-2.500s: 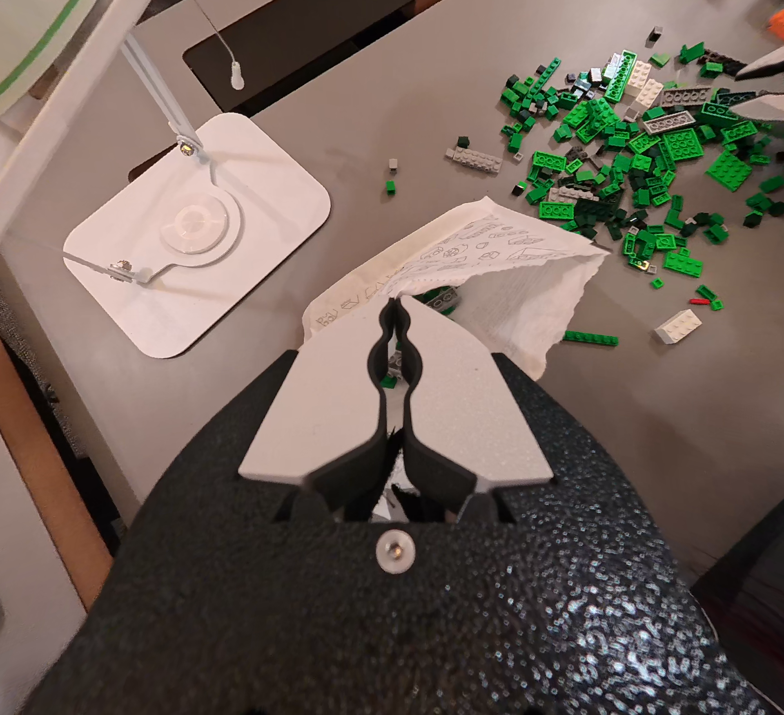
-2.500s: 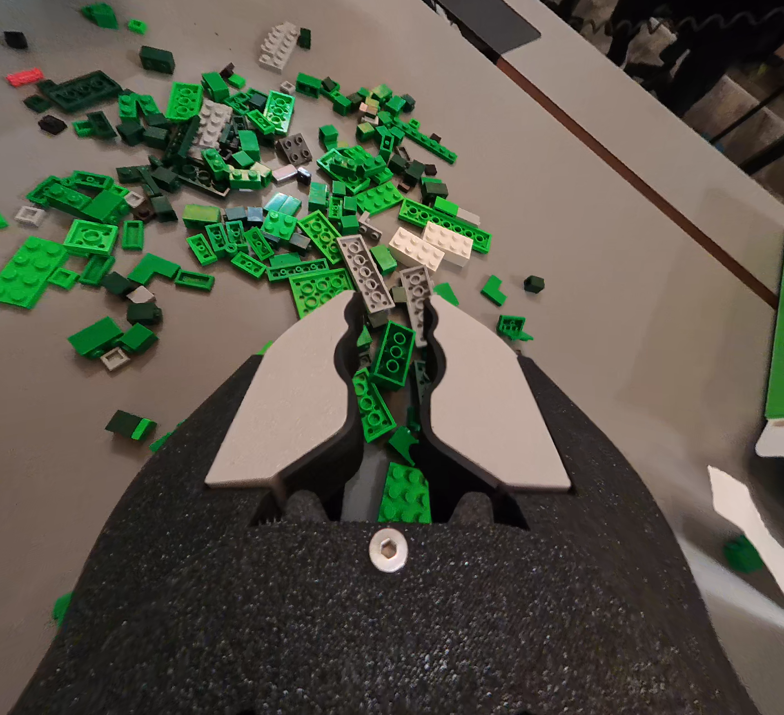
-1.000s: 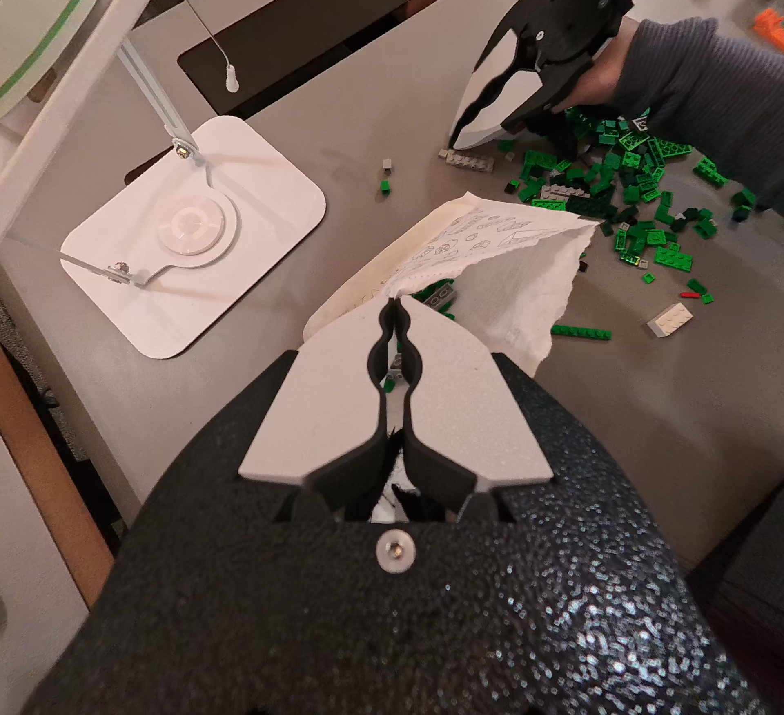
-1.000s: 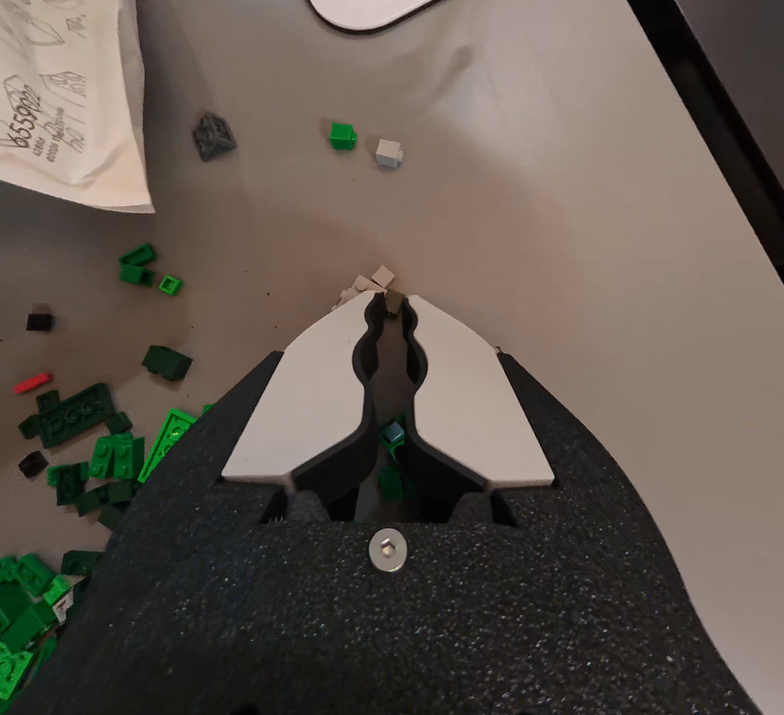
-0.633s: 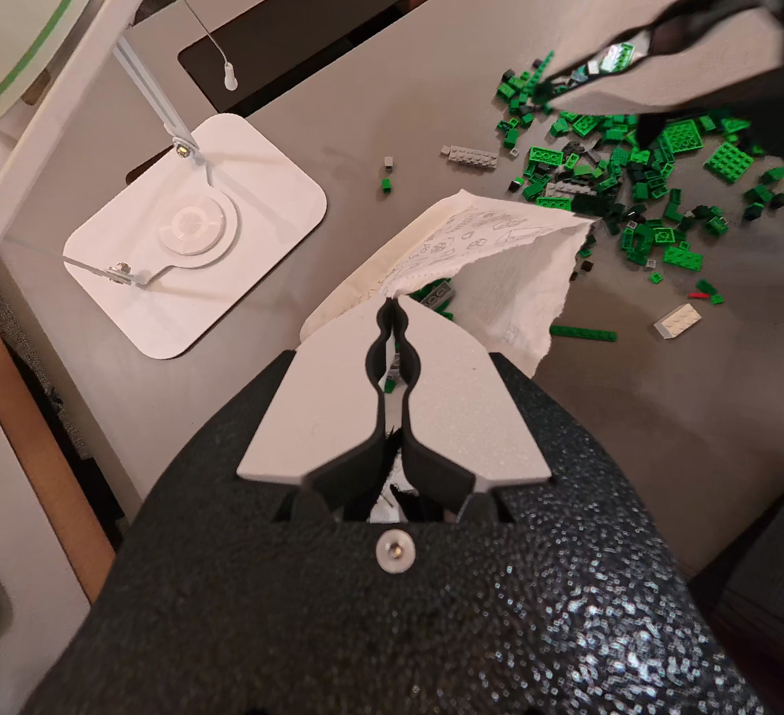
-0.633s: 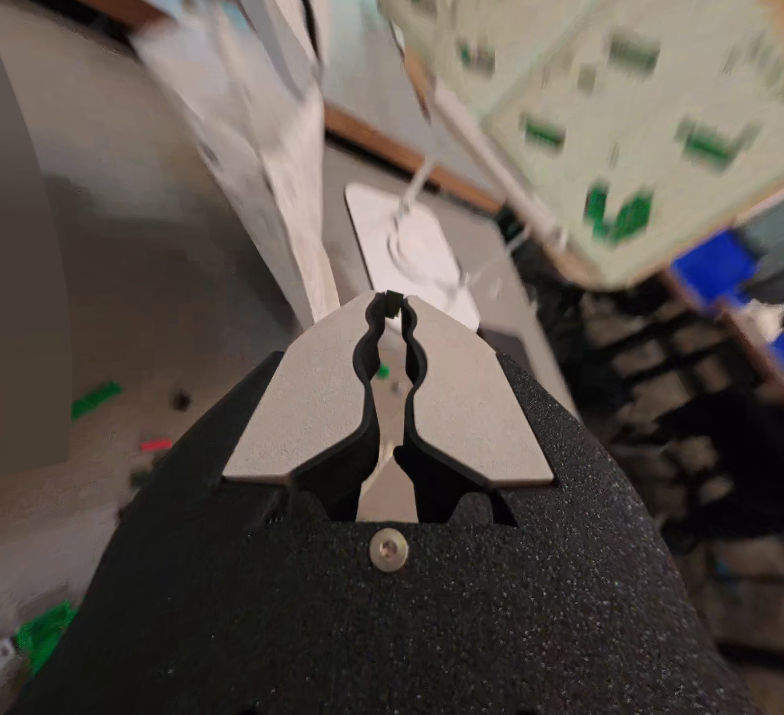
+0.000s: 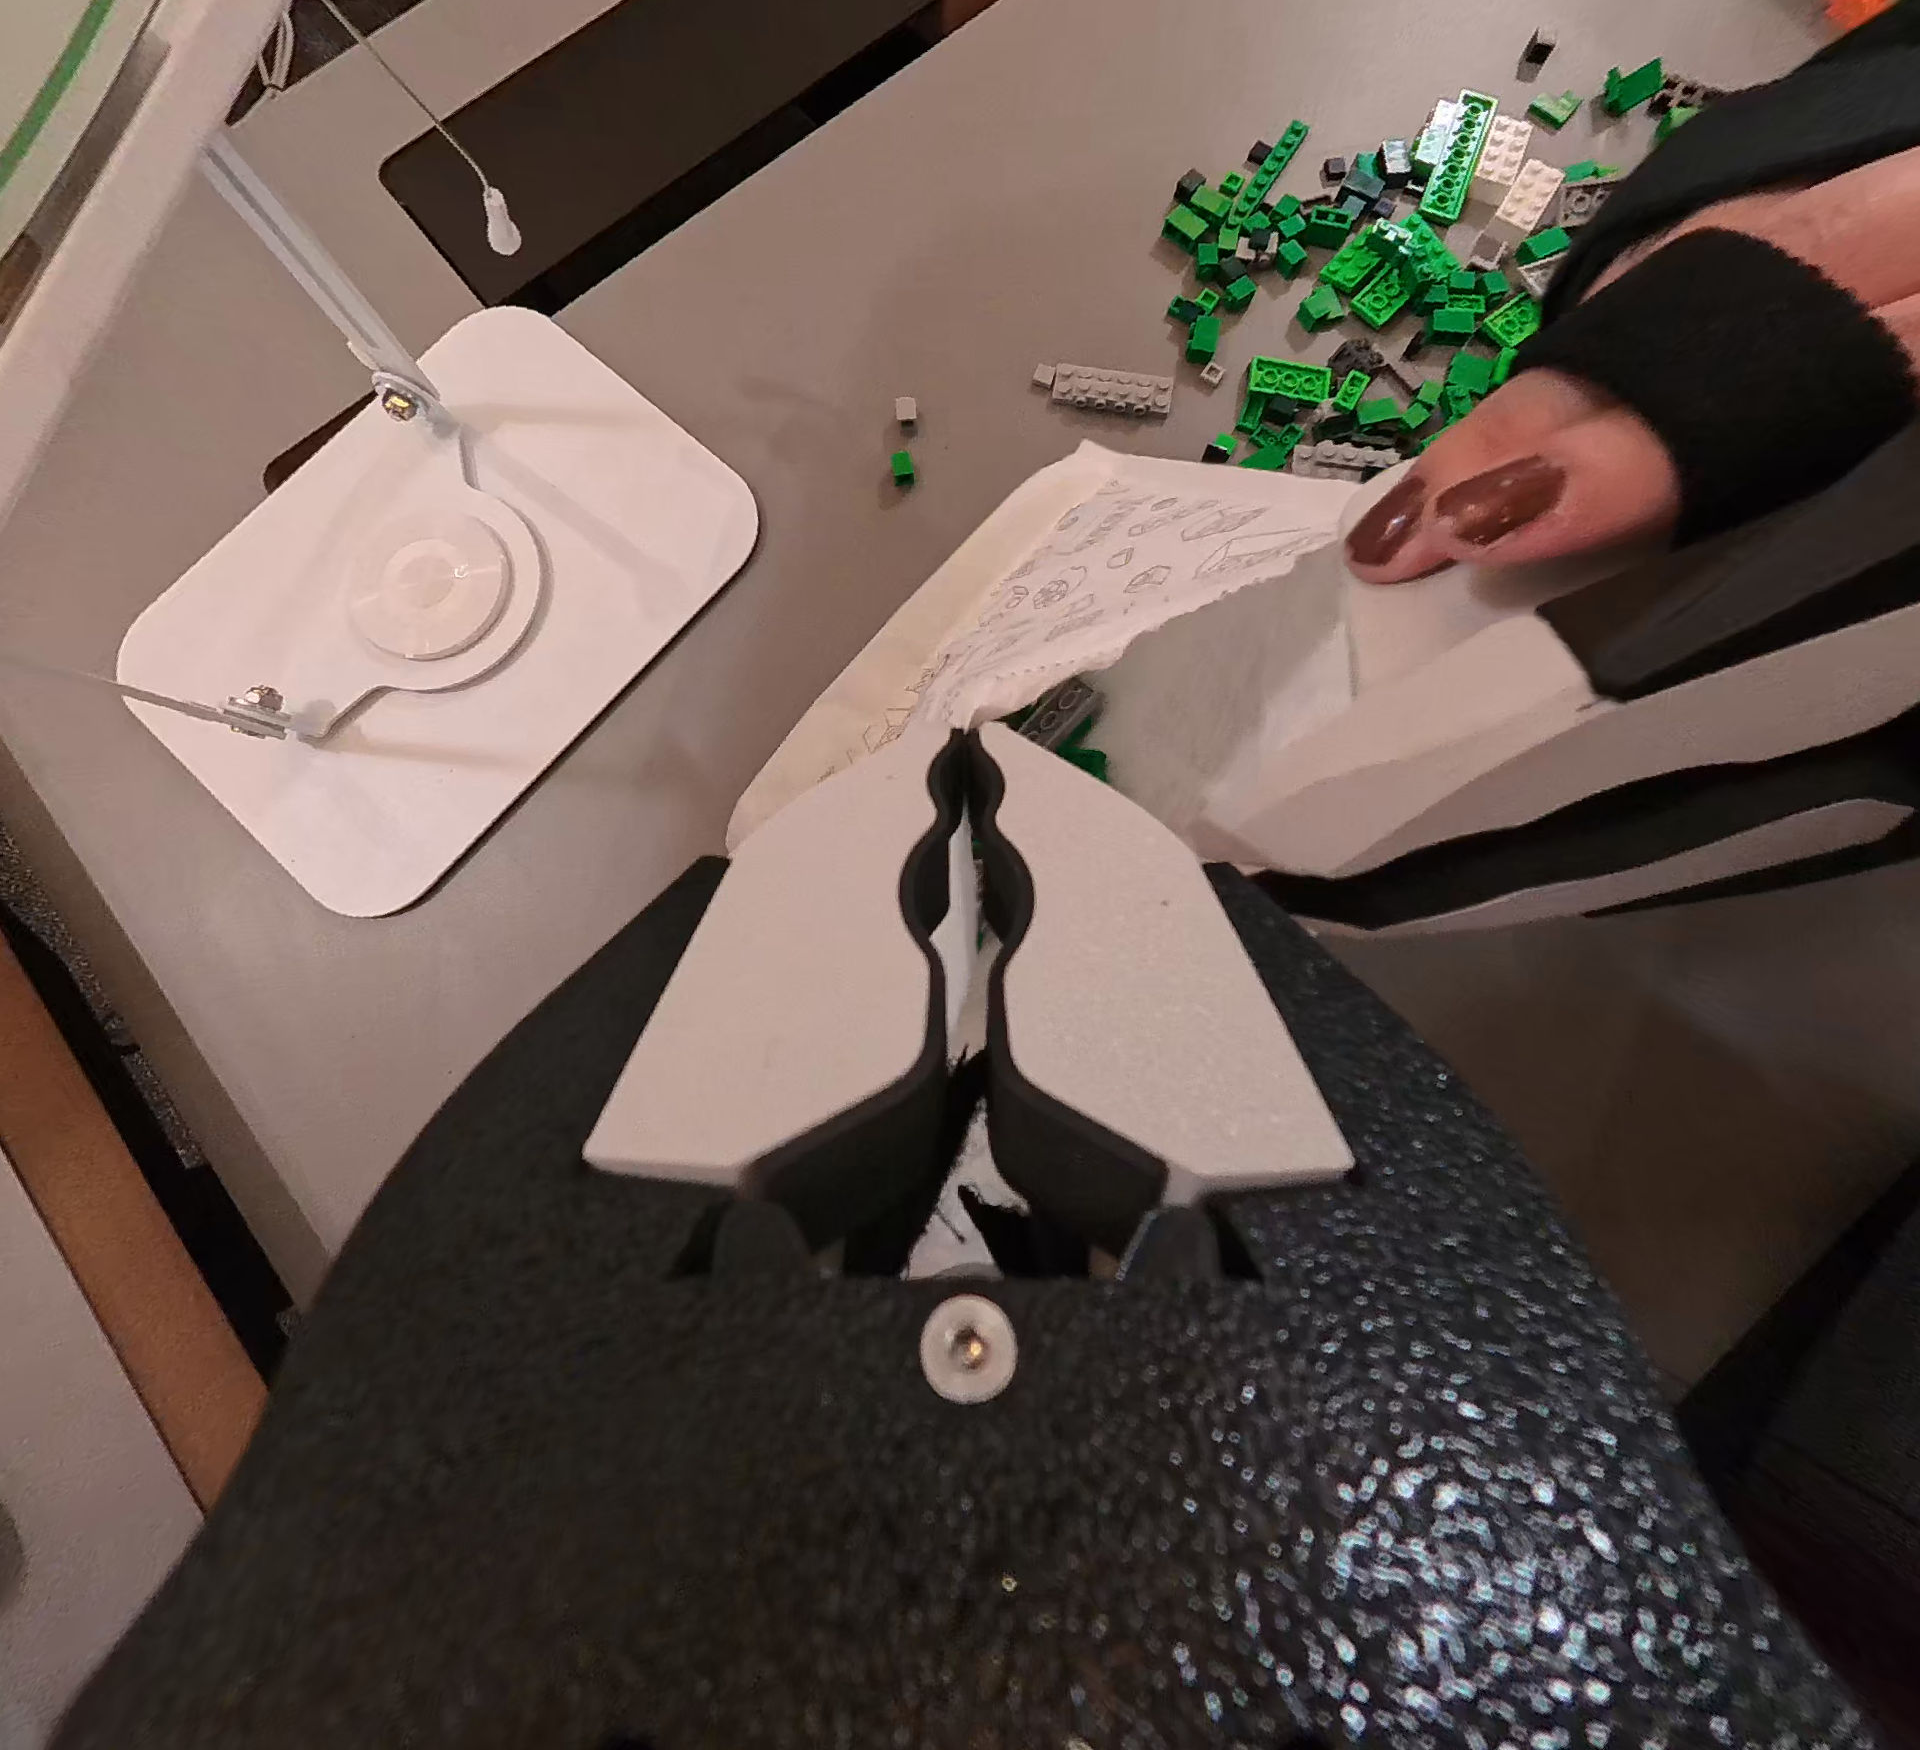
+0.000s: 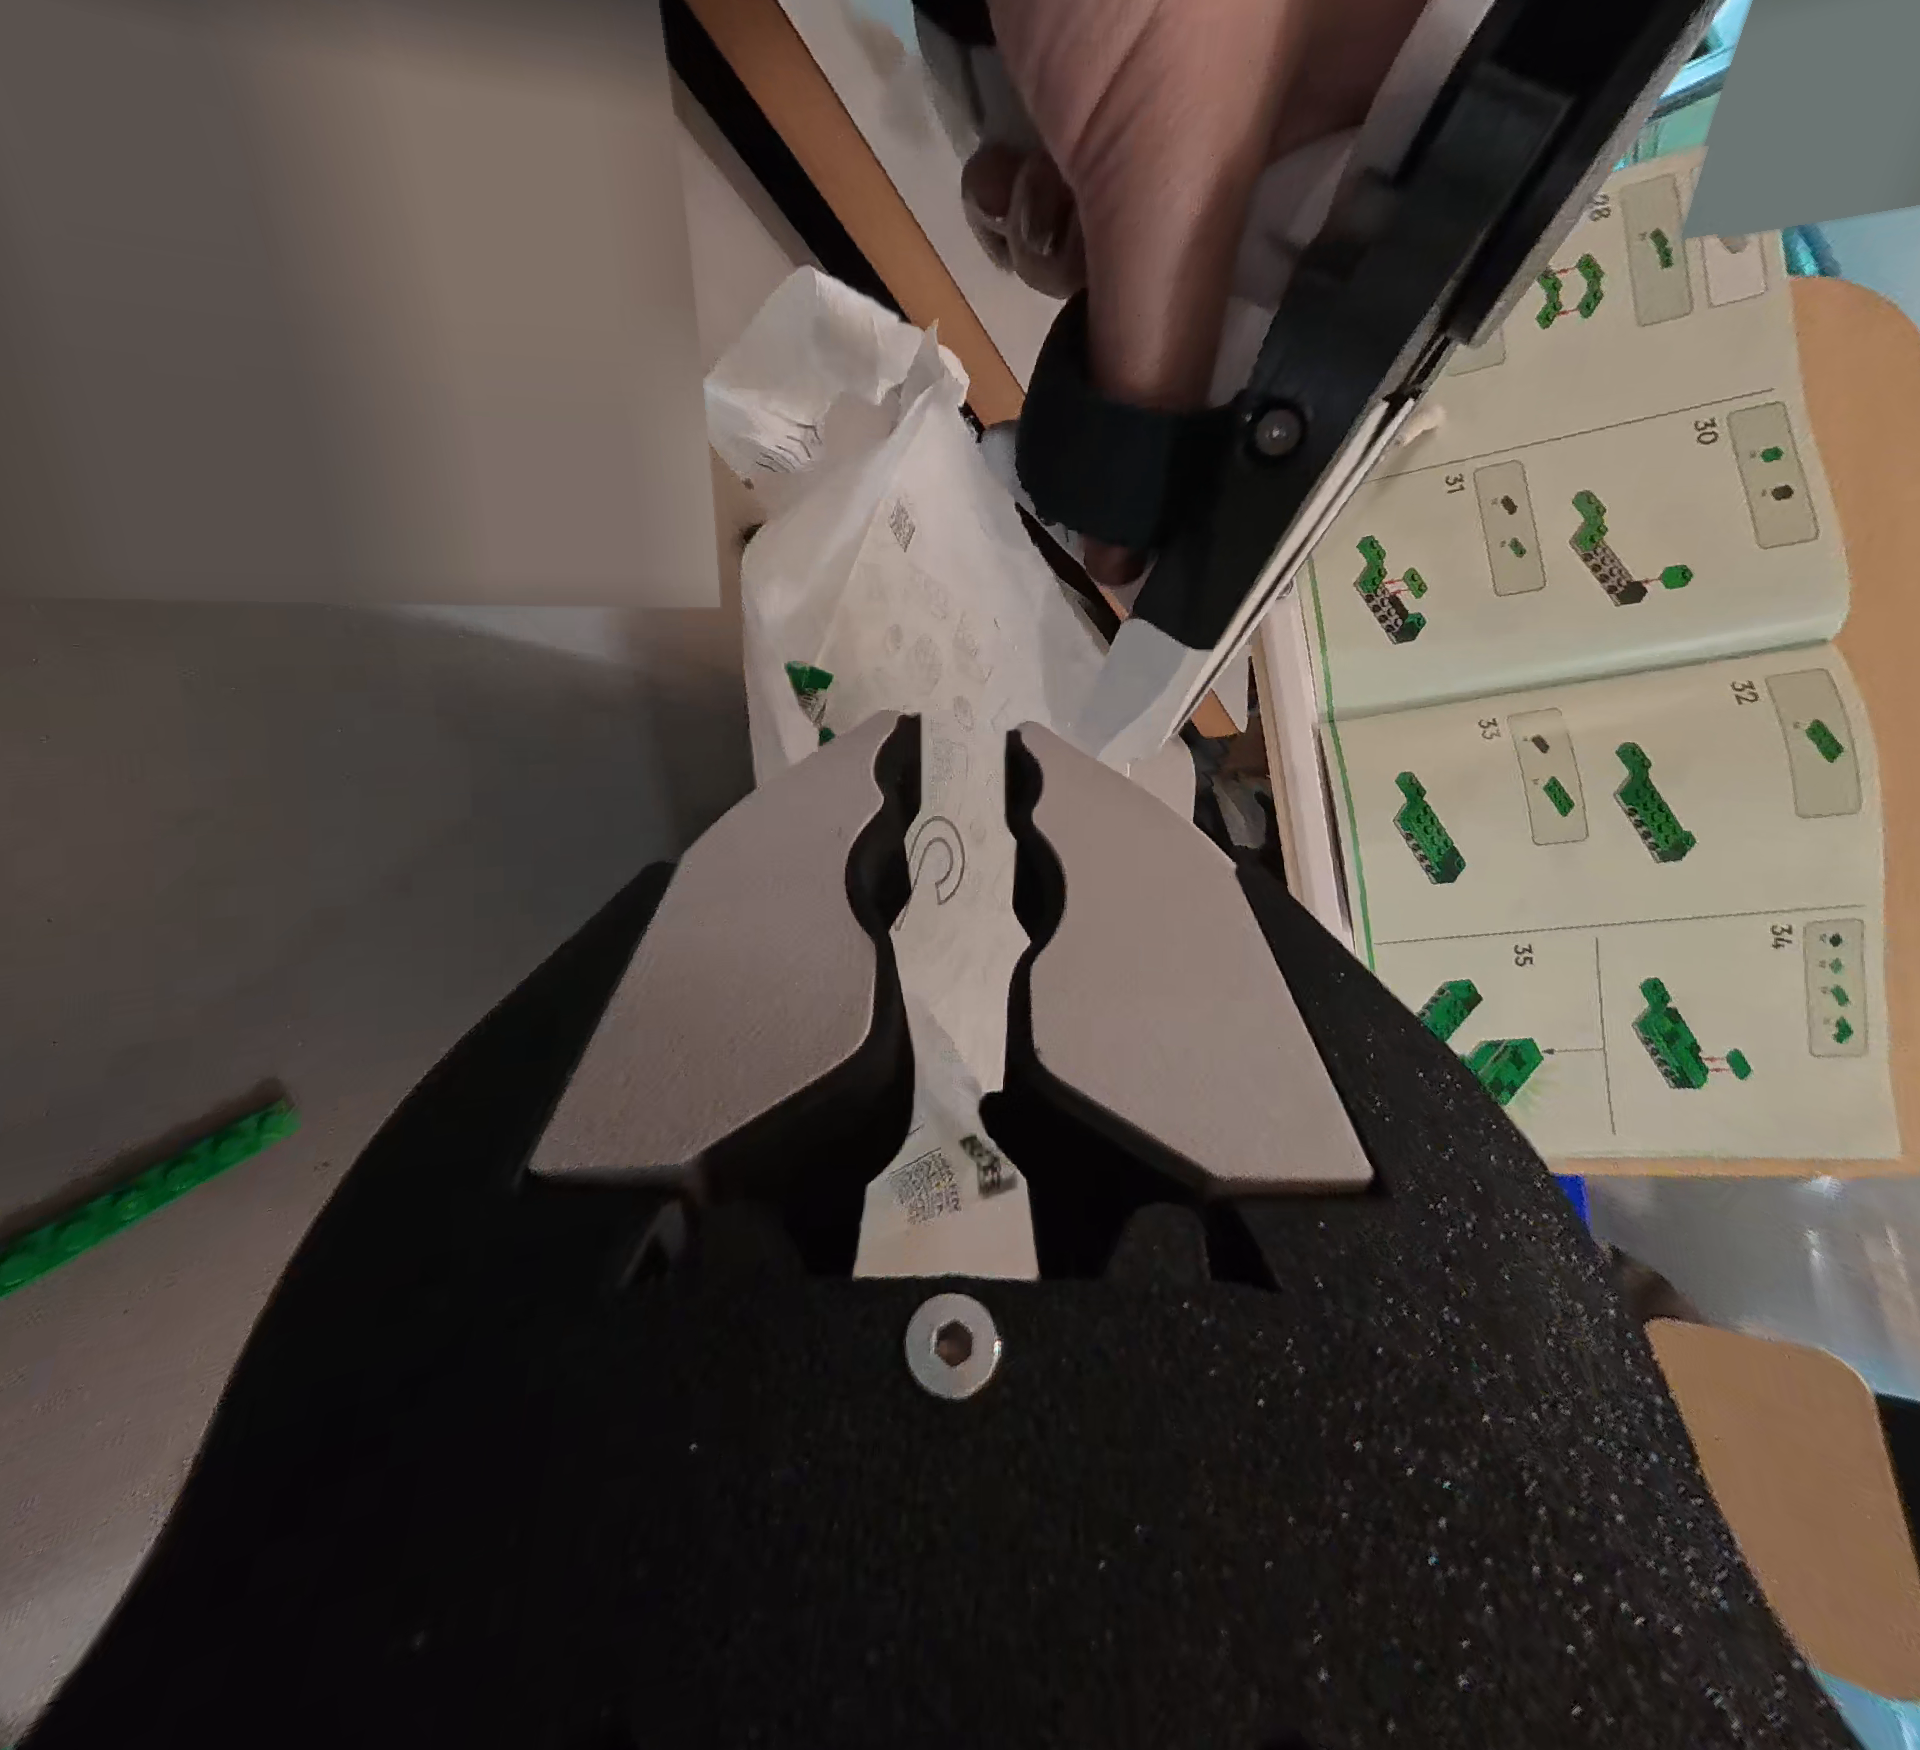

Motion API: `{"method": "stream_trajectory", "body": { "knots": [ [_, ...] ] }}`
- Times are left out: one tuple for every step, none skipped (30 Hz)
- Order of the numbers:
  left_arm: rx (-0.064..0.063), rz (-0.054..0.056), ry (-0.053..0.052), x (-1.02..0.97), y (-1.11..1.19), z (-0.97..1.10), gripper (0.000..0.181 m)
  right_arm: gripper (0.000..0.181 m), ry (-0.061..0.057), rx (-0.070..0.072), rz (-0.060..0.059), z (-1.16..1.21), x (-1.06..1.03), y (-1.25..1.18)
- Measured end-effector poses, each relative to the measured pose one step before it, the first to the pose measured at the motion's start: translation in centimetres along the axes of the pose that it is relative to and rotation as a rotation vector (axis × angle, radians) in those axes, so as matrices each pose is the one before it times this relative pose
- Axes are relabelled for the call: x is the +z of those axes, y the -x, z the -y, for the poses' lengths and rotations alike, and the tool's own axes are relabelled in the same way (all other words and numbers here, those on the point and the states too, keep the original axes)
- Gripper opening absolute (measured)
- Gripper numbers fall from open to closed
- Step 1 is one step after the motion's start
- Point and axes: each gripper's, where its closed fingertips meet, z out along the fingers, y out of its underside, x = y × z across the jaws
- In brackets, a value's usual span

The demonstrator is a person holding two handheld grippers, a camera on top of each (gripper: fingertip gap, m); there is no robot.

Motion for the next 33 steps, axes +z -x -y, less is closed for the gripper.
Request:
{"method": "stream_trajectory", "body": {
  "knots": [
    [0.0002,0.0007,-0.0002,-0.021,0.023,-0.021,0.0,0.015,-0.0016,0.0099,-0.0007,0.057,-0.248,0.014],
    [-0.0019,0.0022,0.0,-0.03,0.065,-0.019,0.0,0.016,-0.0026,0.0139,-0.0016,0.048,-0.381,0.017],
    [-0.0023,0.0024,-0.0006,-0.03,0.089,-0.031,0.0,0.017,-0.0022,0.0178,-0.0045,-0.019,-0.527,-0.006],
    [-0.0031,-0.0007,-0.0022,-0.032,0.06,-0.011,0.0,0.017,-0.0003,0.0207,-0.0088,-0.125,-0.668,-0.039],
    [-0.0035,0.0025,-0.0001,-0.044,0.107,-0.049,0.0,0.017,0.0036,0.0227,-0.0136,-0.3,-0.812,-0.086],
    [-0.0035,0.0037,0.0,-0.048,0.131,-0.054,0.0,0.017,0.0072,0.0256,-0.0169,-0.458,-0.925,-0.109],
    [-0.0037,0.0002,-0.0013,-0.055,0.088,-0.04,0.0,0.017,0.0108,0.0299,-0.018,-0.636,-1.005,-0.105],
    [-0.0032,0.0006,-0.0018,-0.059,0.096,-0.026,0.0,0.017,0.016,0.0338,-0.0184,-0.831,-1.038,-0.102],
    [-0.0045,0.0016,-0.001,-0.044,0.105,-0.044,0.0,0.017,0.0218,0.0365,-0.0169,-1.033,-1.034,-0.081],
    [-0.0031,0.0022,0.0001,-0.034,0.099,-0.053,0.0,0.018,0.0248,0.0381,-0.0135,-1.178,-0.992,-0.025],
    [-0.0021,-0.0003,0.0015,-0.009,0.045,-0.062,0.0,0.019,0.025,0.0392,-0.0087,-1.27,-0.922,0.054],
    [-0.0015,0.0001,0.0021,0.006,0.048,-0.05,0.0,0.02,0.0258,0.0403,-0.0039,-1.334,-0.84,0.121],
    [-0.0009,0.0019,0.0014,0.016,0.045,-0.034,0.0,0.023,0.0275,0.04,0.0003,-1.403,-0.729,0.174],
    [0.0001,0.0019,0.0003,0.004,0.031,0.003,0.0,0.026,0.0309,0.0385,0.0031,-1.439,-0.629,0.204],
    [0.0002,0.001,-0.0003,-0.002,0.006,0.015,0.0,0.029,0.0336,0.037,0.0052,-1.459,-0.538,0.227],
    [0.0003,0.0019,-0.0003,0.012,0.024,0.014,0.0,0.03,0.0318,0.037,0.0109,-1.409,-0.437,0.255],
    [0.0009,0.0015,0.0002,0.015,0.006,0.015,0.0,0.031,0.0282,0.0396,0.019,-1.335,-0.336,0.332],
    [0.0006,0.0,0.0007,0.028,-0.019,0.012,0.0,0.033,0.0232,0.0429,0.0252,-1.211,-0.232,0.343],
    [0.0007,0.0005,0.0006,0.033,-0.003,0.003,0.0,0.035,0.0167,0.0455,0.0301,-1.074,-0.123,0.364],
    [0.0011,0.0006,0.0005,0.03,-0.007,0.015,0.0,0.035,0.0132,0.0454,0.0351,-0.936,-0.026,0.39],
    [0.0012,0.0002,0.0006,0.023,-0.017,0.007,0.0,0.036,0.0088,0.041,0.033,-0.759,0.099,0.358],
    [0.001,-0.0004,0.0007,0.023,-0.026,0.007,0.0,0.037,0.0026,0.0317,0.0261,-0.56,0.212,0.265],
    [0.0007,-0.0006,0.0007,0.015,-0.014,-0.002,0.0,0.039,0.0023,0.0191,0.0222,-0.443,0.325,0.248],
    [0.0005,-0.0006,0.001,0.03,-0.019,-0.003,0.0,0.041,0.0074,0.0086,0.0185,-0.398,0.416,0.248],
    [0.0003,-0.001,0.0015,0.03,-0.018,-0.021,0.0,0.042,0.0132,0.0018,0.0173,-0.35,0.494,0.251],
    [0.001,0.0001,0.002,0.027,-0.015,-0.011,0.0,0.043,0.0171,-0.0022,0.0208,-0.262,0.575,0.351],
    [0.0013,0.0008,0.0012,0.019,-0.009,0.0,0.0,0.044,0.0167,-0.0044,0.0266,-0.111,0.627,0.48],
    [0.0007,-0.0008,0.0008,0.029,-0.034,-0.002,0.0,0.045,0.0117,-0.0076,0.0296,0.066,0.679,0.565],
    [0.0013,-0.0009,0.0014,0.028,-0.04,-0.005,0.0,0.045,0.006,-0.0133,0.0234,0.211,0.68,0.488],
    [0.0016,-0.0004,0.002,0.029,-0.025,-0.007,0.0,0.046,0.0029,-0.0215,0.0141,0.252,0.655,0.348],
    [0.0017,-0.0013,0.0018,0.036,-0.05,-0.012,0.0,0.046,0.0029,-0.0289,0.0084,0.246,0.618,0.2],
    [0.002,-0.0018,0.0012,0.016,-0.052,-0.002,0.0,0.046,0.0077,-0.0333,0.0064,0.179,0.574,0.026],
    [0.0018,-0.0011,0.0009,0.025,-0.038,0.009,0.0,0.046,0.0144,-0.0348,0.0078,0.115,0.538,-0.115]
  ]
}}
